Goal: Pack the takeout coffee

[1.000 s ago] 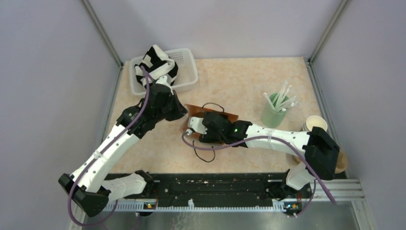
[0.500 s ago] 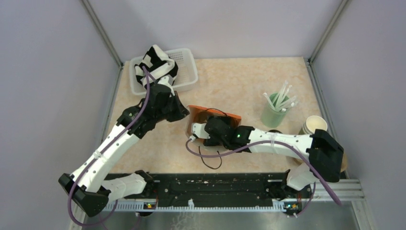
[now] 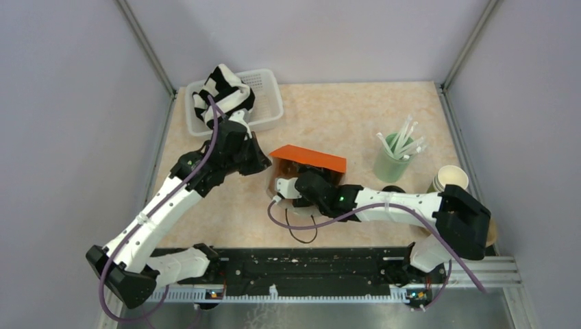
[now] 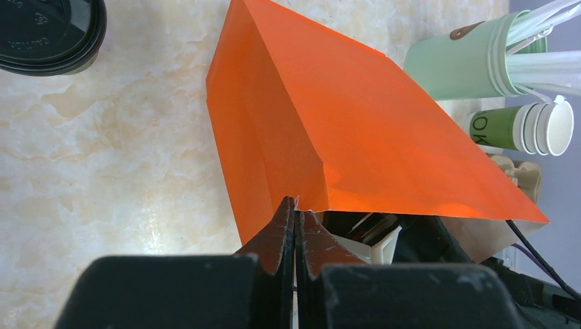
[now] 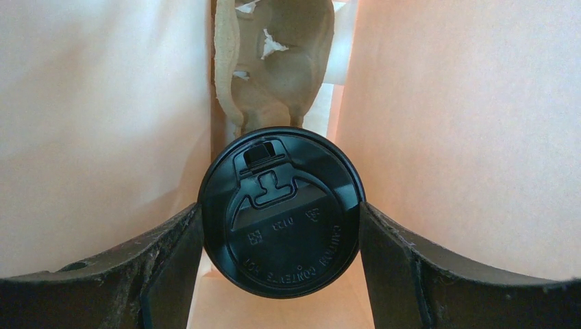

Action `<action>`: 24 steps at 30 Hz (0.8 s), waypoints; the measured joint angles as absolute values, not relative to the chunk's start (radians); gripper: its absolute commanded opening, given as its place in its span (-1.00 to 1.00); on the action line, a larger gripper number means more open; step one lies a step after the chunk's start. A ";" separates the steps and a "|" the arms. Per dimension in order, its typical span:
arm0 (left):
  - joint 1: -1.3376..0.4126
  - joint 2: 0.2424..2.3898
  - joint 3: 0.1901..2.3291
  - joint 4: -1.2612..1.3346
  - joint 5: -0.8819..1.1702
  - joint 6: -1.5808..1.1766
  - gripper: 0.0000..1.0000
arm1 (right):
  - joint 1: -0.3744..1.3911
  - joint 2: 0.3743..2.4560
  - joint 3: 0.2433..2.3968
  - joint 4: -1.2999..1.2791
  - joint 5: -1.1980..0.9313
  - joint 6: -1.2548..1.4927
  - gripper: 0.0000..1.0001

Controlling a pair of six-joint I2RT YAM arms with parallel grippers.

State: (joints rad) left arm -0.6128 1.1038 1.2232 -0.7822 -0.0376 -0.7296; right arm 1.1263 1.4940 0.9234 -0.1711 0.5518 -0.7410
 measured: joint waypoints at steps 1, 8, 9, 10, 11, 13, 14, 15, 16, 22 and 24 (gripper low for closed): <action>-0.613 1.105 1.224 -0.783 -0.038 -0.727 -1.00 | 1.124 1.494 0.923 -0.170 0.556 -0.741 -0.01; -0.611 1.120 1.227 -0.784 -0.034 -0.709 -1.00 | 1.115 1.475 0.899 -0.109 0.597 -0.768 0.01; -0.611 1.122 1.228 -0.784 -0.032 -0.708 -1.00 | 1.114 1.473 0.899 -0.102 0.599 -0.773 0.01; -0.611 1.122 1.229 -0.784 -0.030 -0.707 -1.00 | 1.111 1.472 0.899 -0.097 0.600 -0.776 0.01; -0.611 1.124 1.229 -0.784 -0.030 -0.707 -1.00 | 1.110 1.472 0.899 -0.093 0.600 -0.776 0.01; -0.611 1.124 1.229 -0.784 -0.026 -0.706 -1.00 | 1.108 1.468 0.896 -0.090 0.600 -0.776 0.01; -0.611 1.124 1.229 -0.784 -0.025 -0.705 -1.00 | 1.108 1.465 0.896 -0.089 0.600 -0.776 0.01; -0.611 1.124 1.229 -0.784 -0.023 -0.705 -1.00 | 1.107 1.461 0.896 -0.089 0.600 -0.775 0.04; -0.611 1.124 1.229 -0.784 -0.023 -0.705 -1.00 | 1.106 1.458 0.896 -0.089 0.599 -0.774 0.07; -0.611 1.124 1.229 -0.784 -0.017 -0.696 -1.00 | 1.081 1.455 0.897 -0.110 0.551 -0.741 0.14; -0.611 1.124 1.229 -0.784 -0.015 -0.691 -1.00 | 1.074 1.455 0.897 -0.121 0.526 -0.728 0.12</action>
